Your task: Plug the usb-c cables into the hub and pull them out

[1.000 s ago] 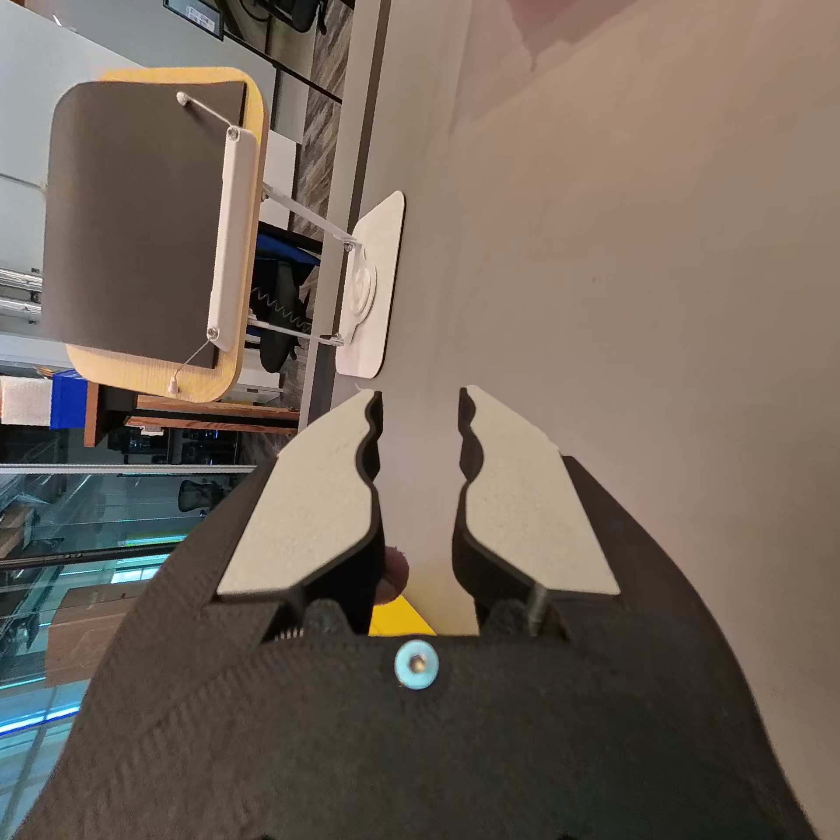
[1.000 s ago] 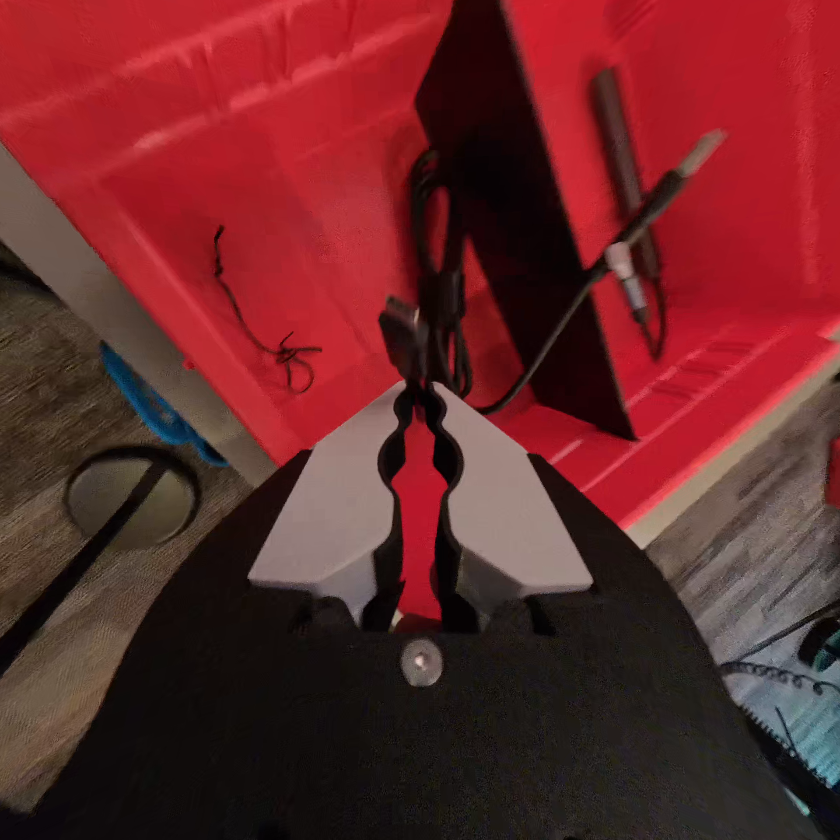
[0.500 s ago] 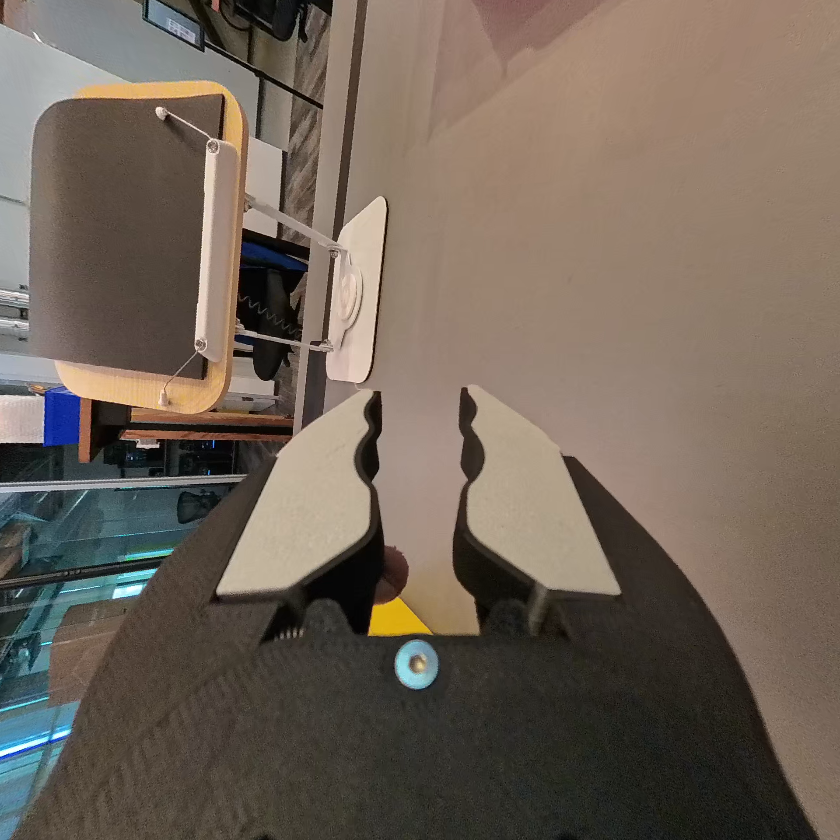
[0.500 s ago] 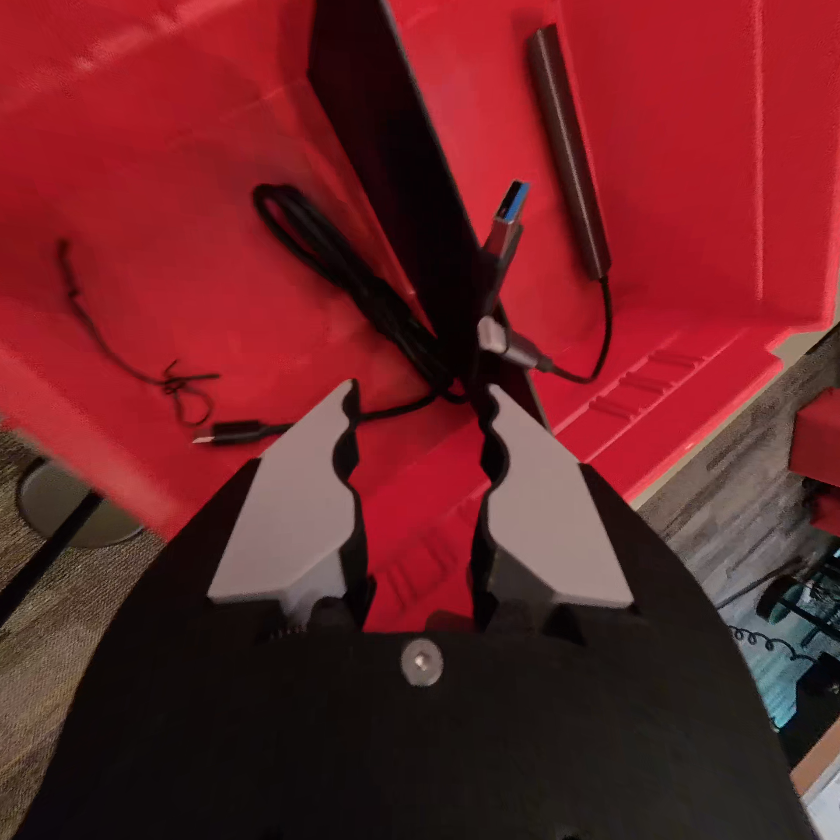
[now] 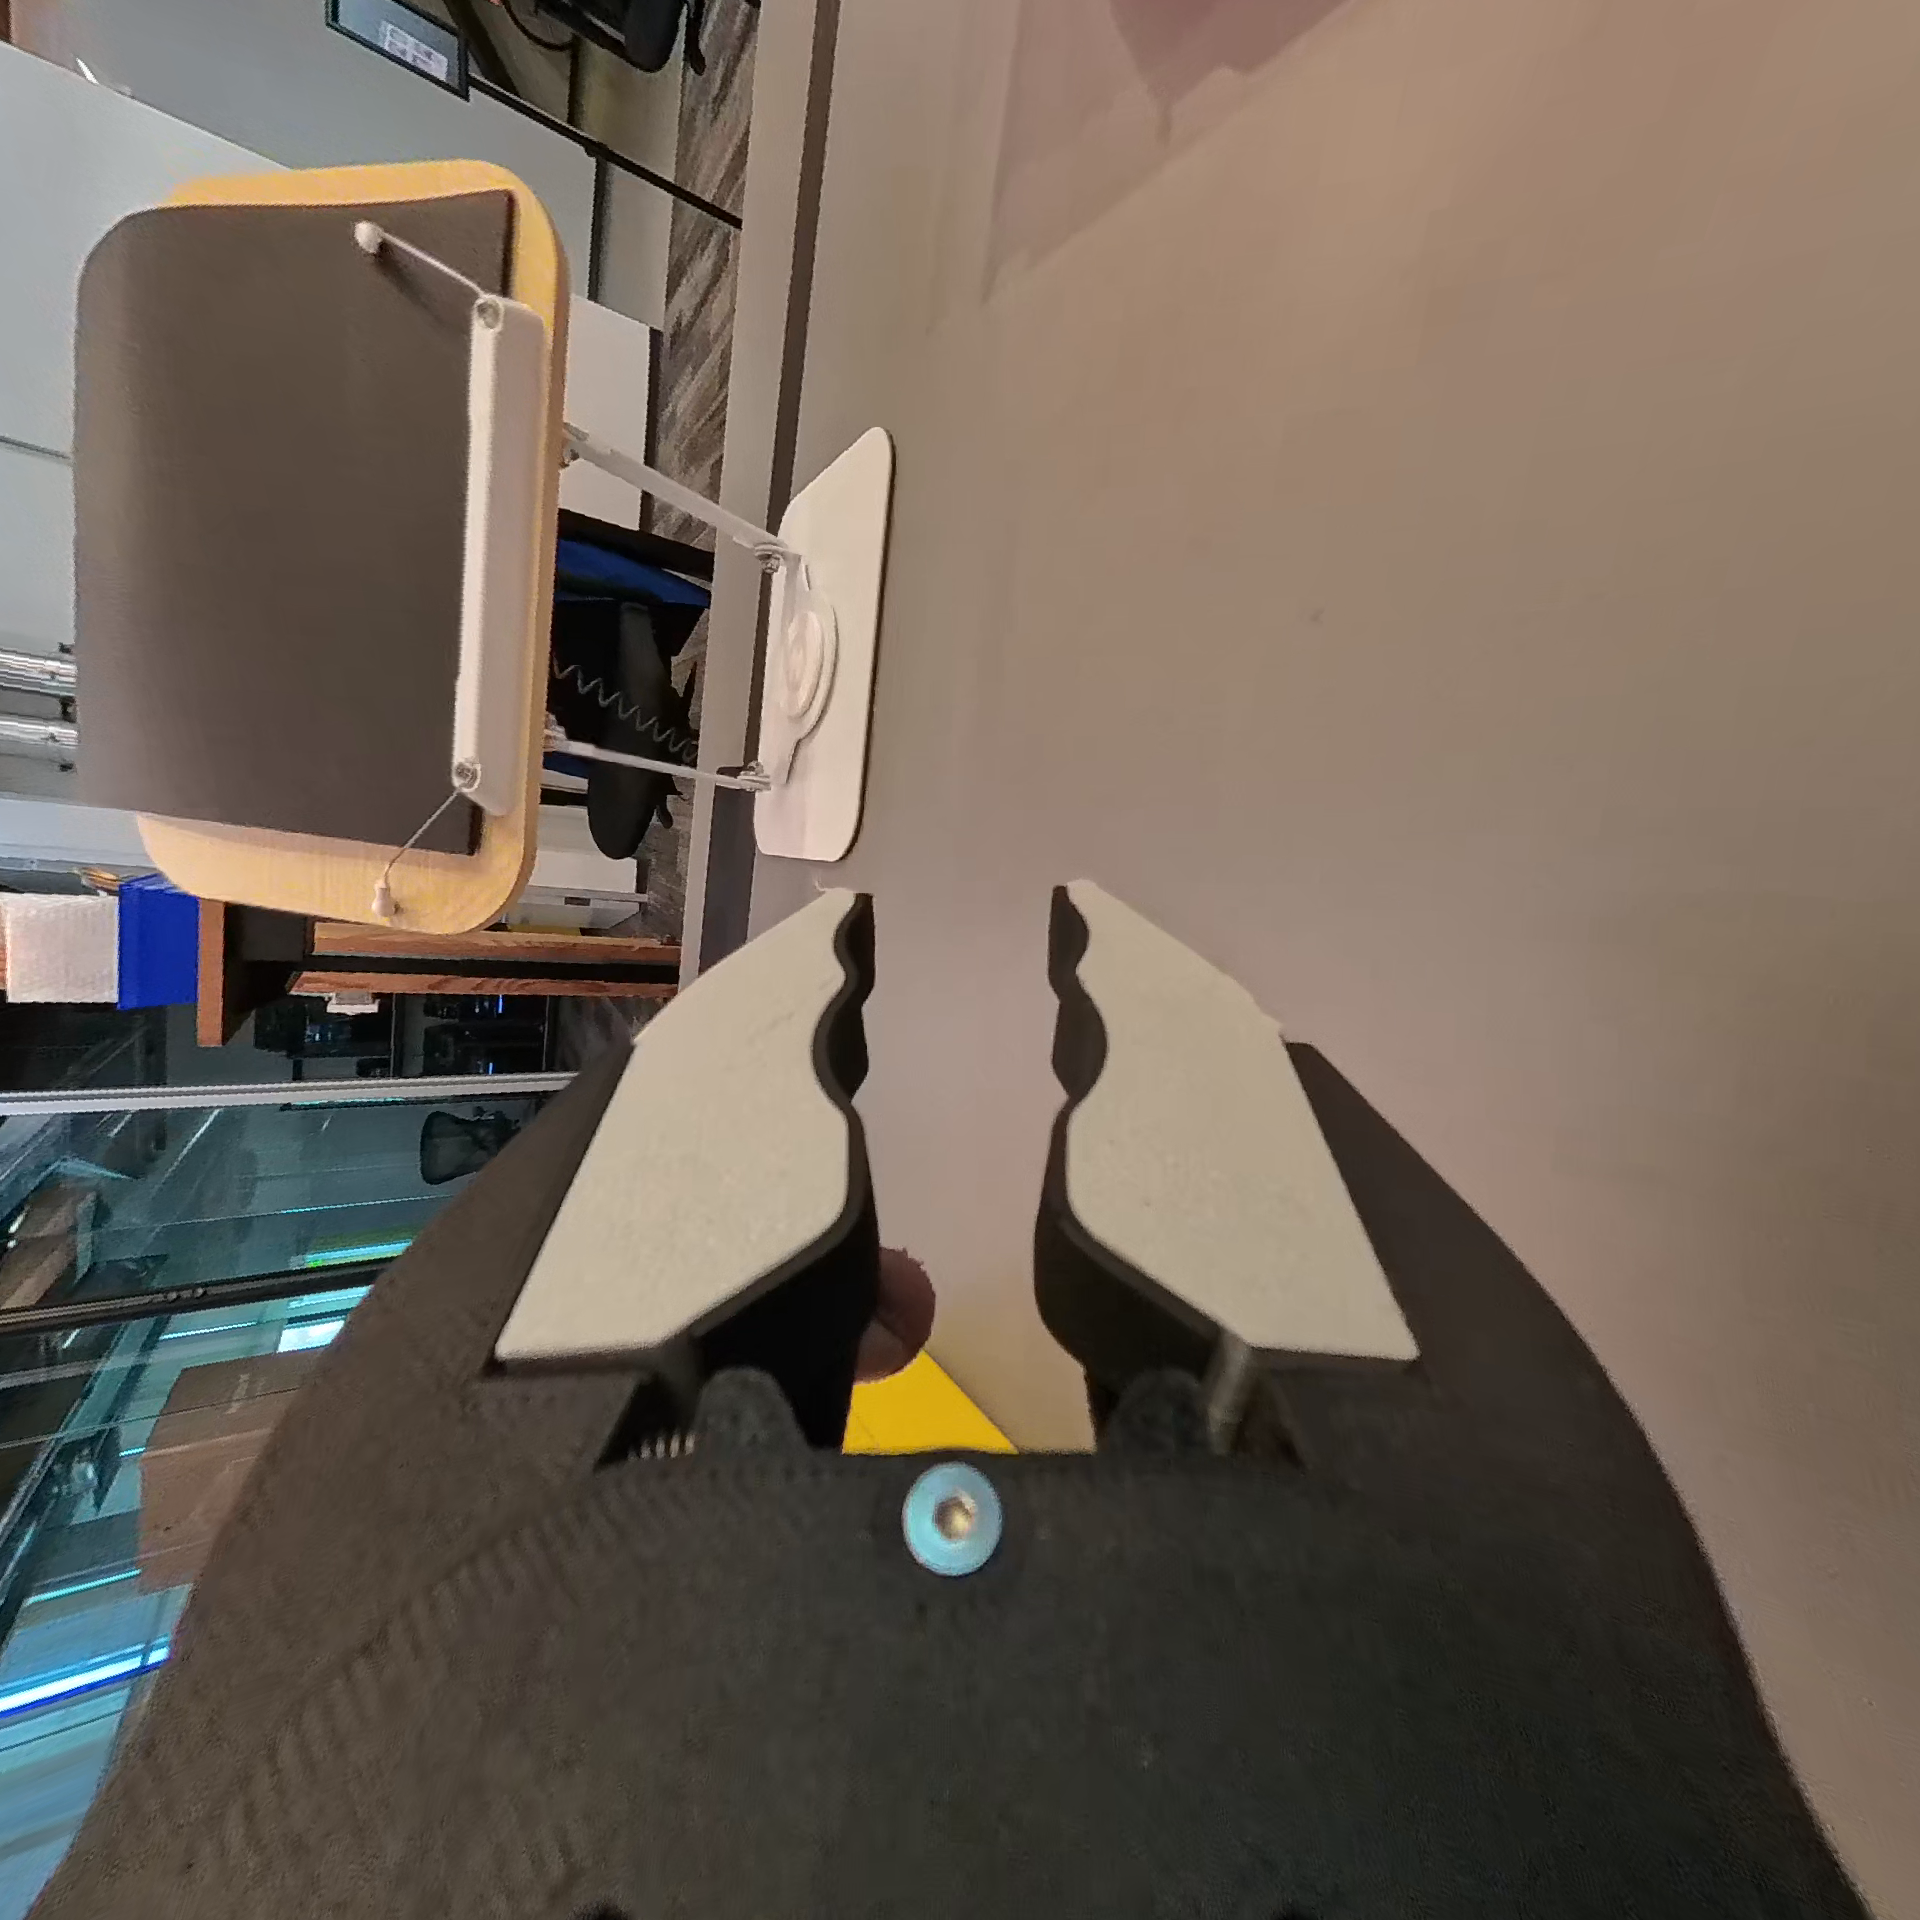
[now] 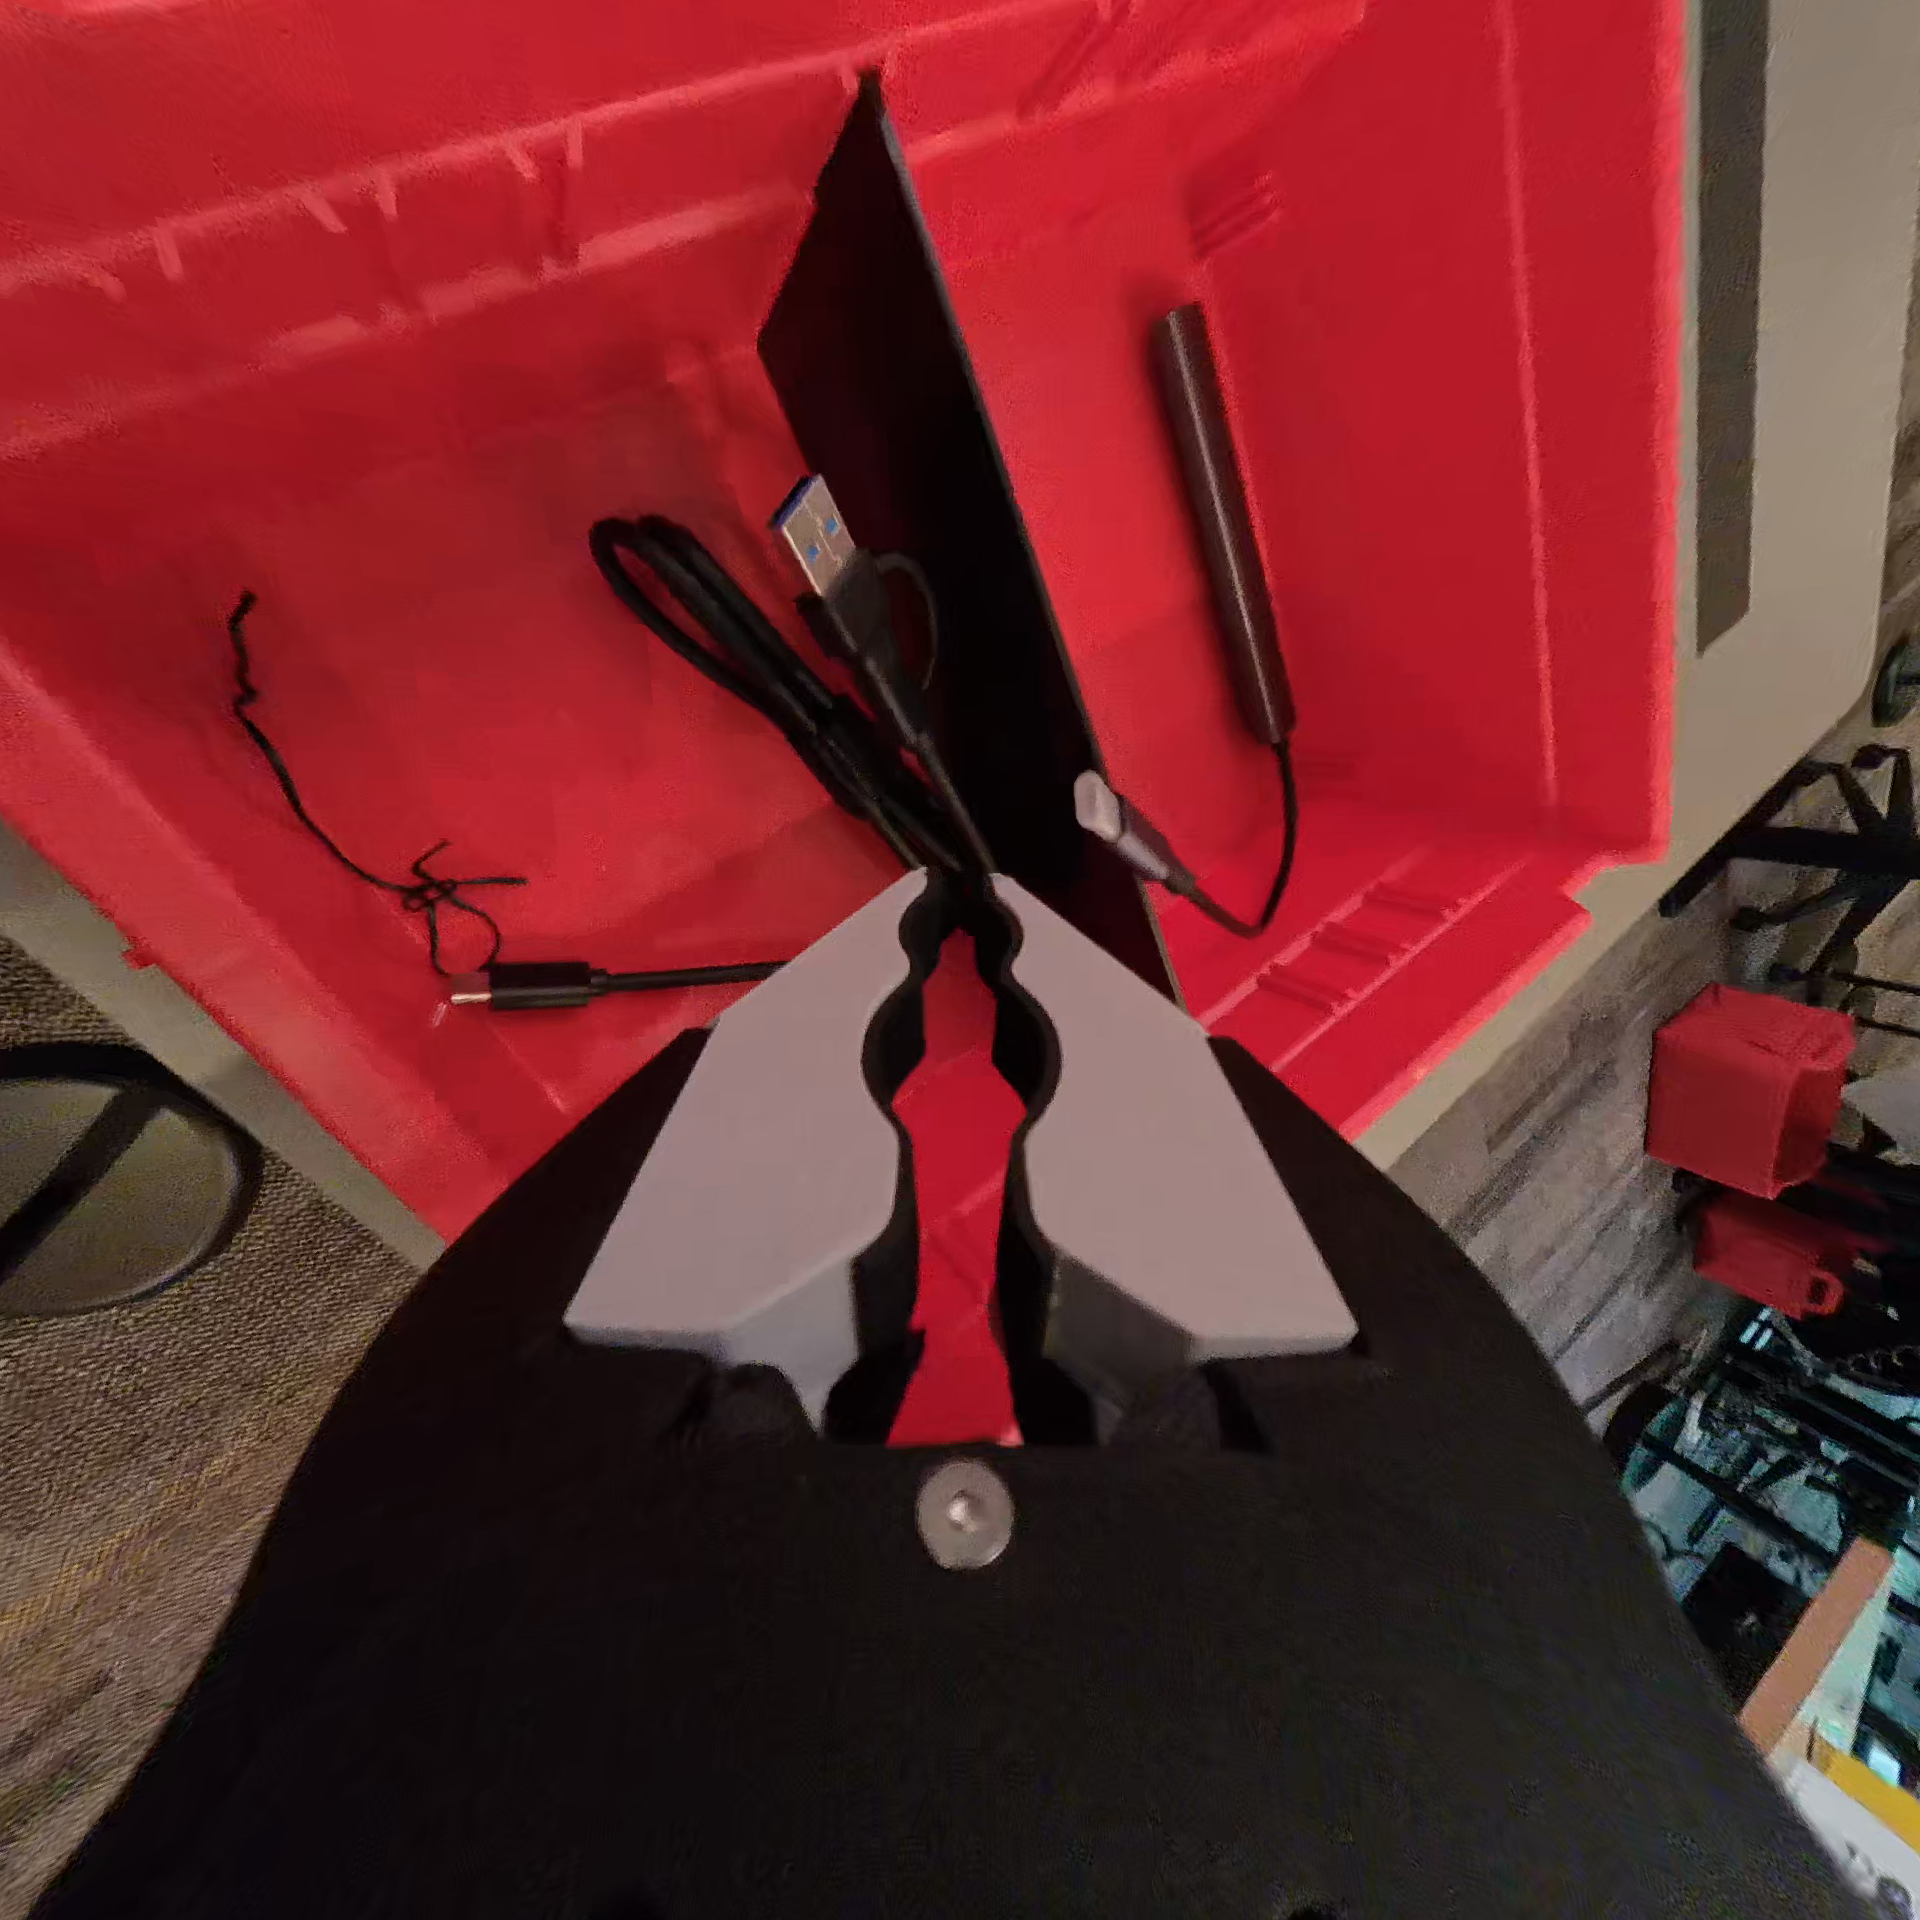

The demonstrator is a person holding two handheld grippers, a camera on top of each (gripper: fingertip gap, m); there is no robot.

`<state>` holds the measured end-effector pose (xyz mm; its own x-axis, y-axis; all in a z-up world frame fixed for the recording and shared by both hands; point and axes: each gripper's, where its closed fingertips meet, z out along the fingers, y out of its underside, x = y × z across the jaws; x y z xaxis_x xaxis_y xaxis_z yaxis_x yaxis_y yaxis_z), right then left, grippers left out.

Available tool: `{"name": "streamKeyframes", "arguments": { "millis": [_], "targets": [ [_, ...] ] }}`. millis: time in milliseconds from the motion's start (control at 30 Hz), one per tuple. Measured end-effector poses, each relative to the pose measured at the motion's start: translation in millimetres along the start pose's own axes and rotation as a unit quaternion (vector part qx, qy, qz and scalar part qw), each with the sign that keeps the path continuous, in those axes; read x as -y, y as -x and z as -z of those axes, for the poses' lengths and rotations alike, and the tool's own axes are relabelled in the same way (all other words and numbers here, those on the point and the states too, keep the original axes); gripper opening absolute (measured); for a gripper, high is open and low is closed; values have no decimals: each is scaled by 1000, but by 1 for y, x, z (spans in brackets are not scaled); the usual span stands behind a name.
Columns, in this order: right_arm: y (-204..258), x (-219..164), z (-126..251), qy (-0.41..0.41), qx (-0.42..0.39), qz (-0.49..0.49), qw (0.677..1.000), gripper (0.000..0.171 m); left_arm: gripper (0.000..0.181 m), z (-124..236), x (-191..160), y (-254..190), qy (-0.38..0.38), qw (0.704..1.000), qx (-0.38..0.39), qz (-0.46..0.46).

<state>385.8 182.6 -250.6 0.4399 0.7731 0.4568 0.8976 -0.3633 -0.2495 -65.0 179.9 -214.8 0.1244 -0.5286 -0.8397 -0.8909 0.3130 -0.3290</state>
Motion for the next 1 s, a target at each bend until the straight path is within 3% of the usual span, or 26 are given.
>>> {"name": "streamKeyframes", "arguments": {
  "millis": [33, 133, 233, 433, 533, 667, 800, 1000],
  "targets": [
    [-2, -1, 6, 2, -4, -6, 1000, 7, 32, 1, 0, 2, -1, 1000, 2, 2],
    [-10, 0, 28, -3, -38, -21, 999, 10, 32, 7, -2, 14, -3, 1000, 14, 10],
    [-12, 29, 60, -75, -69, -33, 994, 4, 33, 18, -9, 32, 4, 999, 36, 14],
    [28, 122, 117, -264, -71, -4, 962, 9, 37, 56, -36, 92, -8, 990, 109, 91],
    [53, 167, 146, -362, -43, -3, 931, 13, 42, 81, -76, 132, 40, 980, 158, 111],
    [77, 199, 141, -385, -25, 24, 922, 13, 45, 116, -152, 170, 159, 958, 210, 114],
    [93, 220, 128, -389, -7, 43, 920, 13, 46, 133, -228, 167, 249, 939, 175, 160],
    [118, 241, 111, -384, 30, 61, 921, 12, 46, 108, -276, 136, 266, 941, 89, 190]
  ]
}}
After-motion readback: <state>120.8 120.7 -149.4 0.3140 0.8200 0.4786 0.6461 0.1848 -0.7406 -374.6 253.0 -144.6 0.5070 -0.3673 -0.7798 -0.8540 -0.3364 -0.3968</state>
